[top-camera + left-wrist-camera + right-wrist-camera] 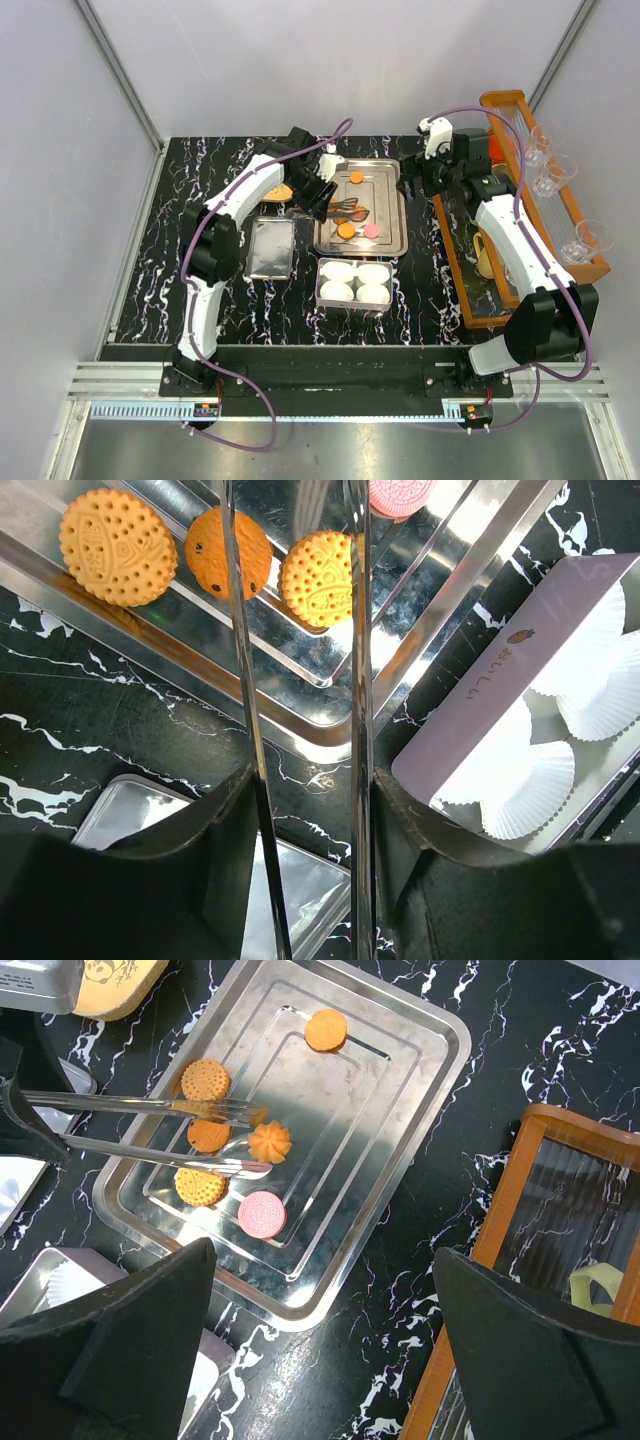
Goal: Pack the cookies
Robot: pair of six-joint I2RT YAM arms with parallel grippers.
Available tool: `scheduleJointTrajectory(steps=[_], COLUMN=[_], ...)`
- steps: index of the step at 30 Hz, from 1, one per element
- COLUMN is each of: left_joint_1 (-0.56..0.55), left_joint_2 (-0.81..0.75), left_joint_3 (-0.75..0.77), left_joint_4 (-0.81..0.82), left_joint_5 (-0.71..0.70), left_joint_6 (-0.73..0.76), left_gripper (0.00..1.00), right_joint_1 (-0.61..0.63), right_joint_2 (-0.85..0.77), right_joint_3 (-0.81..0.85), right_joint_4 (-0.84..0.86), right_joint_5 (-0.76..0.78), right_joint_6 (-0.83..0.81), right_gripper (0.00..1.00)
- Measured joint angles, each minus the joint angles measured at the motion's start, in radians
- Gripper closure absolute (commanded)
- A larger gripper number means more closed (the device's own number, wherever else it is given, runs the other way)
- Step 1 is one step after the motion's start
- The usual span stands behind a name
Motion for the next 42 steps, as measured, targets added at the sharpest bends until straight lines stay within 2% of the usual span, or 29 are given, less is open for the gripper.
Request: scheduleJointTrajectory(steps=[26,42], left_joint_1=[-0.009,-0.039], left_joint_2=[0.040,0.040], left_joint_3=[0.008,0.007], left_joint_4=[0.013,0.022], left_joint_5=[-0.050,-0.090], left_joint_6=[0.011,0.028], left_gripper=[0.52,0.58], right_joint_1=[0.000,0.000], right_joint_2=[-0.002,-0.002], right_joint_3=[-0.015,-0.016], right_joint_4=[0.000,0.000], right_joint_5=[0.005,0.007], right_joint_6=[-0.003,-0.003], right_gripper=[0.00,0.00])
